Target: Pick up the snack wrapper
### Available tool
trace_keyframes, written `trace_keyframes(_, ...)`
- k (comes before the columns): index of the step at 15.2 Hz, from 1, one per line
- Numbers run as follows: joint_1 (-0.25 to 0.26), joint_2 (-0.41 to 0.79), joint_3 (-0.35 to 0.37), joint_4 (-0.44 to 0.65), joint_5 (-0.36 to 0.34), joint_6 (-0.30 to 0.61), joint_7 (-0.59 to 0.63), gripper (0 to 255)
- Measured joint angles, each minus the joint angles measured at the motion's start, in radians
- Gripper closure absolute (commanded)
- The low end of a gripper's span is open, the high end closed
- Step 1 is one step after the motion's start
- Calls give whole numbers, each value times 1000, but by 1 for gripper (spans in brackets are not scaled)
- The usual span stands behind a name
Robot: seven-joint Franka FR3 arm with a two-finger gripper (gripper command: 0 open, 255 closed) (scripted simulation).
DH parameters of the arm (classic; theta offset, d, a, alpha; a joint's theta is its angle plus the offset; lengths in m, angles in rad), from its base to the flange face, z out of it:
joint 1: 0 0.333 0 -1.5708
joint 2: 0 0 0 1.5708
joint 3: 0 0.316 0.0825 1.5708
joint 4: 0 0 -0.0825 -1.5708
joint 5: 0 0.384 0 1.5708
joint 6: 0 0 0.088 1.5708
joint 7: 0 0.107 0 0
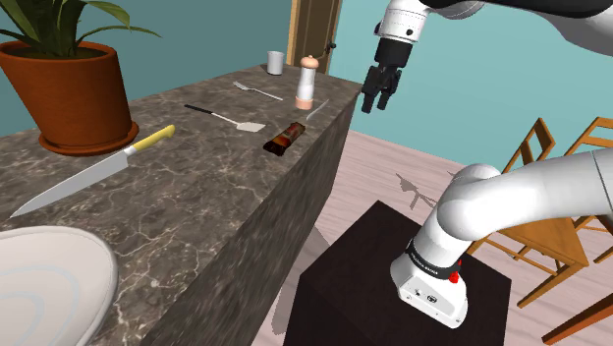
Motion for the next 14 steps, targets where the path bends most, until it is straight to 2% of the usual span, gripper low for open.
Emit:
trace_keyframes(1,0,0,0,0,0,0,0,0)
trace_keyframes(3,-12,12,40,-11,22,30,75,0)
trace_keyframes(9,-73,134,219,5,98,168,446,0)
trace_keyframes(14,-145,301,351,73,103,285,762,0)
